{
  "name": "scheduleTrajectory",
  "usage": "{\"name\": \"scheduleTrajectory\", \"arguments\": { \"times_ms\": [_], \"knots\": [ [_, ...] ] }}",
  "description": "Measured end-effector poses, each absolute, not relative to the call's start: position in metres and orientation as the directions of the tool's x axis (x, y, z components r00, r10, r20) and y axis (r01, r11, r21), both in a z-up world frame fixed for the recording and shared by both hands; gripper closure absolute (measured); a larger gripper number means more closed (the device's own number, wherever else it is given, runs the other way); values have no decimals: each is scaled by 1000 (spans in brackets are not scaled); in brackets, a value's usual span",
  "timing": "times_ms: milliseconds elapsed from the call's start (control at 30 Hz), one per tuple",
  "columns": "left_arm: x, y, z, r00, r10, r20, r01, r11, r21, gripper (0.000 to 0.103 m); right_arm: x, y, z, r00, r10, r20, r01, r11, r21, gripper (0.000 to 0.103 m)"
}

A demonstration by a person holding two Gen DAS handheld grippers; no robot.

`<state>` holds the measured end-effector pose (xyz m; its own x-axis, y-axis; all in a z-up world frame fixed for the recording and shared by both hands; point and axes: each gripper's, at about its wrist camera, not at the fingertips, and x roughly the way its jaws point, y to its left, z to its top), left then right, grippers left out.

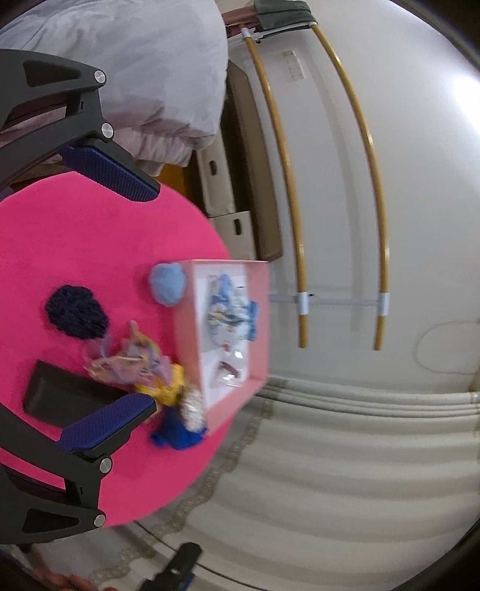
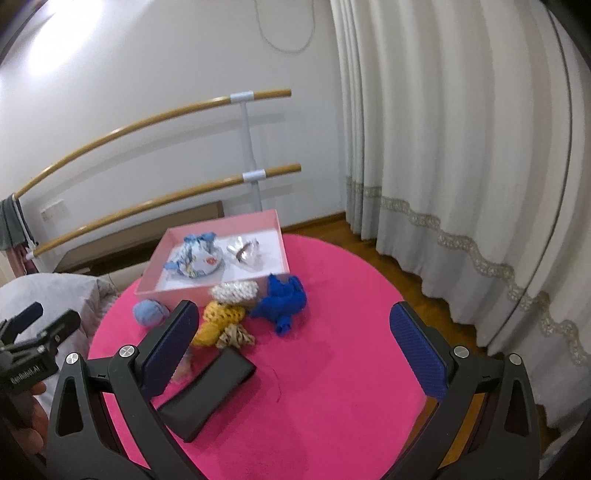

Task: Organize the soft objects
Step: 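Grasp the navy knit scrunchie with the left tool while the right tool grasps the black glasses case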

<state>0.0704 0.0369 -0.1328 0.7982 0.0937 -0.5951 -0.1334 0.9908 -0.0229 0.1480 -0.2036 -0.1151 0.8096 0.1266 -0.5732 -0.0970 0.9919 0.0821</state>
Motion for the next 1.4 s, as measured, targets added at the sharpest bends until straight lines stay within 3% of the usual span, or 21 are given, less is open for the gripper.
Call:
{"name": "scheduleTrajectory", "arguments": {
  "times_ms": [300,600,733,833,900,1000,1067,1300,1333,1400],
  "knots": [
    [100,36,-194,700,83,-709,-98,995,20,0,161,-186,-171,696,192,-692,-134,981,138,0],
    [132,38,-241,653,52,-755,-46,999,29,2,162,-151,-205,598,278,-752,-180,961,212,0],
    [145,40,-255,627,45,-778,-34,999,31,9,167,-137,-215,564,302,-769,-191,953,234,0],
    [153,46,-266,600,24,-800,-30,1000,7,23,173,-127,-224,539,316,-781,-188,949,255,1],
    [157,51,-270,589,7,-808,-27,1000,-11,27,179,-122,-231,523,322,-789,-180,947,267,3],
    [160,53,-272,596,0,-803,-16,1000,-12,30,188,-115,-239,510,298,-807,-167,955,246,11],
    [163,52,-273,598,-3,-801,-9,1000,-11,38,193,-109,-245,499,271,-823,-159,962,220,32],
    [163,53,-268,598,-28,-801,-1,999,-35,63,192,-92,-260,486,238,-841,-223,964,144,59],
    [163,53,-268,598,-36,-800,1,999,-44,67,190,-95,-259,492,238,-837,-226,964,142,70],
    [162,54,-266,598,-46,-800,3,998,-56,75,190,-104,-259,483,287,-828,-233,953,194,76]
  ]
}}
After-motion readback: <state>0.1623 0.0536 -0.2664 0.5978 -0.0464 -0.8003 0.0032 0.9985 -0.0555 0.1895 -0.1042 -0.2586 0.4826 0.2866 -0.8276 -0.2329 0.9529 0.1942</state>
